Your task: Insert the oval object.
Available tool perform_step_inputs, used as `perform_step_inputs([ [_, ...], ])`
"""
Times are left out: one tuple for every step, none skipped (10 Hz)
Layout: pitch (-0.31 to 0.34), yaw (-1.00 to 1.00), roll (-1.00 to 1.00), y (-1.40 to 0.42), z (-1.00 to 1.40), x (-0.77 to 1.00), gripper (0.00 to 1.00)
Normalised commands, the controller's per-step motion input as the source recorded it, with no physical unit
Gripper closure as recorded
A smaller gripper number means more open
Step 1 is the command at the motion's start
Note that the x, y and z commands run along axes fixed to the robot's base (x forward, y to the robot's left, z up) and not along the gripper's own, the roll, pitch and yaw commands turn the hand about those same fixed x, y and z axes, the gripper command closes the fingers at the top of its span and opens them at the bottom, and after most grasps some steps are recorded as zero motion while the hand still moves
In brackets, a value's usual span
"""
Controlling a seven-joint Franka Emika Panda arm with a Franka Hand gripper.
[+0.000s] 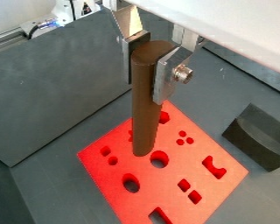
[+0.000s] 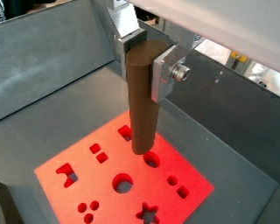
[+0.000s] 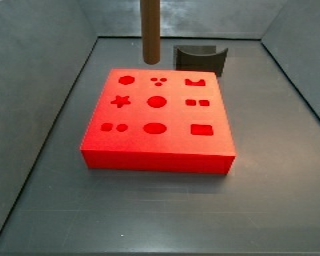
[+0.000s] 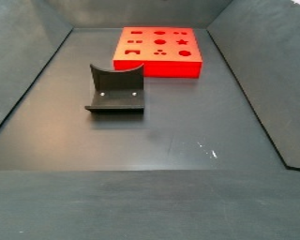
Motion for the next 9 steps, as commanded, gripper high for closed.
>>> perform_step_inputs([
  [0.0, -0.23, 0.01, -0.34, -0.17, 0.01, 1.0],
  [0.039, -0.51, 0.19, -0.4, -0.25, 0.21, 1.0],
  [0.01, -0.73, 0.12, -0.33, -0.14, 0.04, 1.0],
  [0.0, -0.75, 0.11, -0.29, -0.15, 0.08, 1.0],
  [0.009, -0.79, 0.08, -0.26, -0.09, 0.05, 1.0],
  [0.0, -0.31, 0.01, -0.07, 0.0, 0.15, 1.0],
  [0.0, 0.0, 0.0, 0.0, -0.03, 0.0, 1.0],
  [0.046, -0.81, 0.0, 0.0, -0.06, 0.15, 1.0],
  [0.0, -1.0, 0.0, 0.0, -0.09, 0.0, 1.0],
])
